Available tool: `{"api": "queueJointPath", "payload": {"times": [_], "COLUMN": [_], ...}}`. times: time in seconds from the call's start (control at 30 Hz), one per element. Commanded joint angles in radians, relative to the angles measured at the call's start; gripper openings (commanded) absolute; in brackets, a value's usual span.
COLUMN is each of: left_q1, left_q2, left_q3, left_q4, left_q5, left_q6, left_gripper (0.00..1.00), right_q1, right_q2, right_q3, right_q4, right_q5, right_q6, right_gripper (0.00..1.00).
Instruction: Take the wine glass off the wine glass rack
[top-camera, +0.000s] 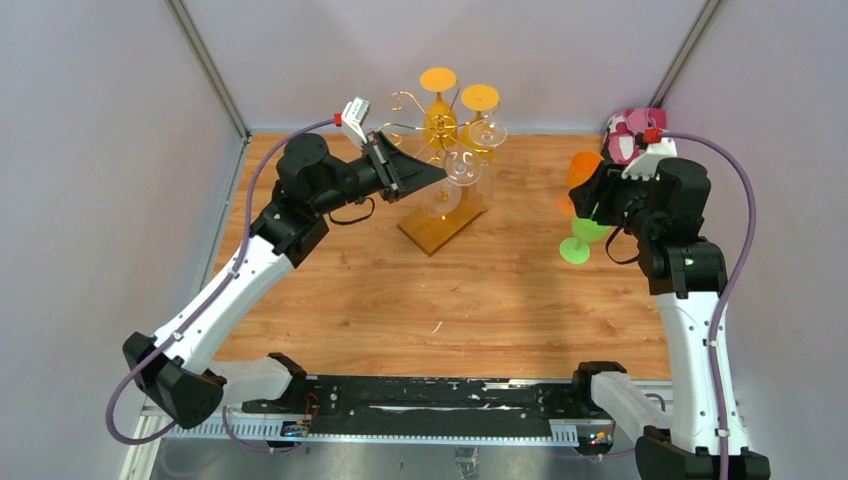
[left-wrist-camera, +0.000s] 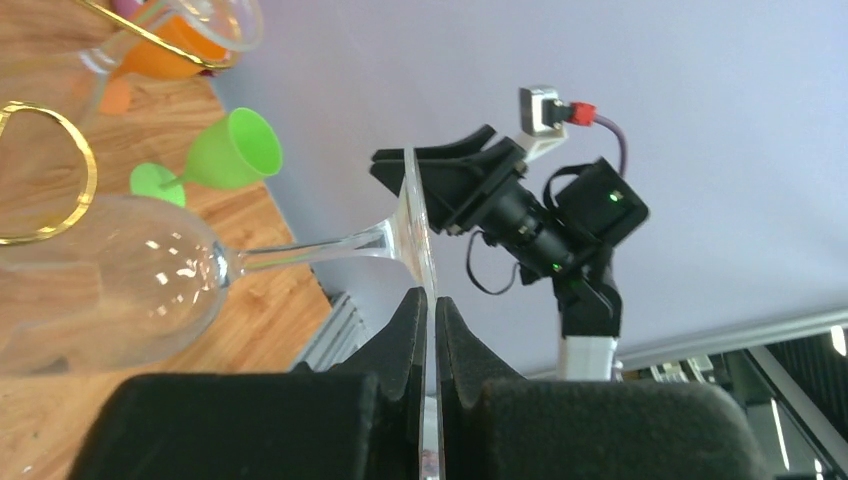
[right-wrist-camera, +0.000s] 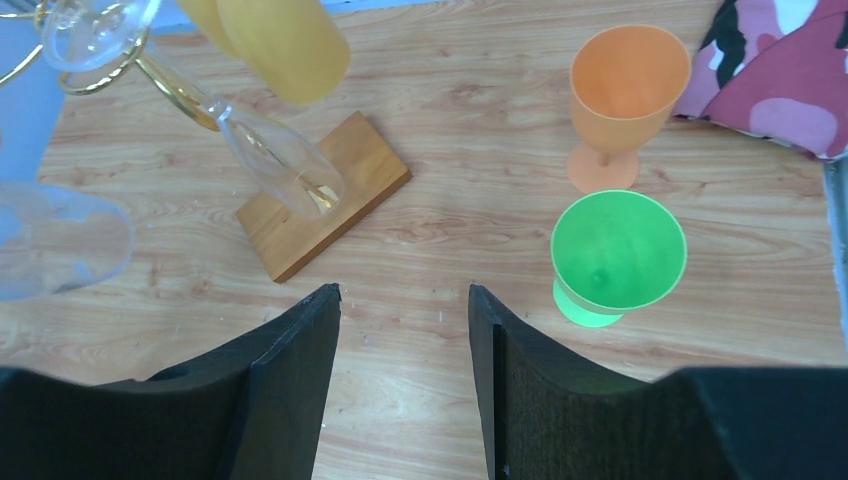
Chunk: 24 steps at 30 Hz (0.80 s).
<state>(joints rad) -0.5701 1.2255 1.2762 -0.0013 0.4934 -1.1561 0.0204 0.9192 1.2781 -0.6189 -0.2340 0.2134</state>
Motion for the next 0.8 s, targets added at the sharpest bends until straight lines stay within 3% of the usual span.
{"api": "queueJointPath", "payload": {"times": [0.0,0.17,0.4,0.57,0.77], "left_q1": [-0.005,-0.008,-0.015,-0.023,-0.039], "left_q2": [-0.059,-0.087,-0.103,-0.124,-0.134], "left_q3": [0.030,0.045,0.079,0.060,0.069], "left_q4": [0.069,0.070,0.073,0.079,0.096], "left_q5": [0.042,0.056,0.079,0.081,0.081], "left_q6": [-0.015,-0.025,-0.035,-0.049,-0.067], "left_gripper": [0.00,0.00,0.00,0.00,0.00], "right_q1": [-0.011,-0.011,-0.011,-0.010,0.013], "right_q2": [-0.025,-0.037,-0.071,-0.063,-0.030], "right_q3": [-0.016,-0.041,-0.190,-0.317,-0.469], "right_q4": [0.036,0.081,0.340,0.679,1.188], "right_q5": [-0.087,-0.200,-0.507,-0.714,-0.827], "right_q6": [0.029,0.060,0.213,0.452,0.783], "right_gripper": [0.55,0.55,0.58,0.59,0.63]}}
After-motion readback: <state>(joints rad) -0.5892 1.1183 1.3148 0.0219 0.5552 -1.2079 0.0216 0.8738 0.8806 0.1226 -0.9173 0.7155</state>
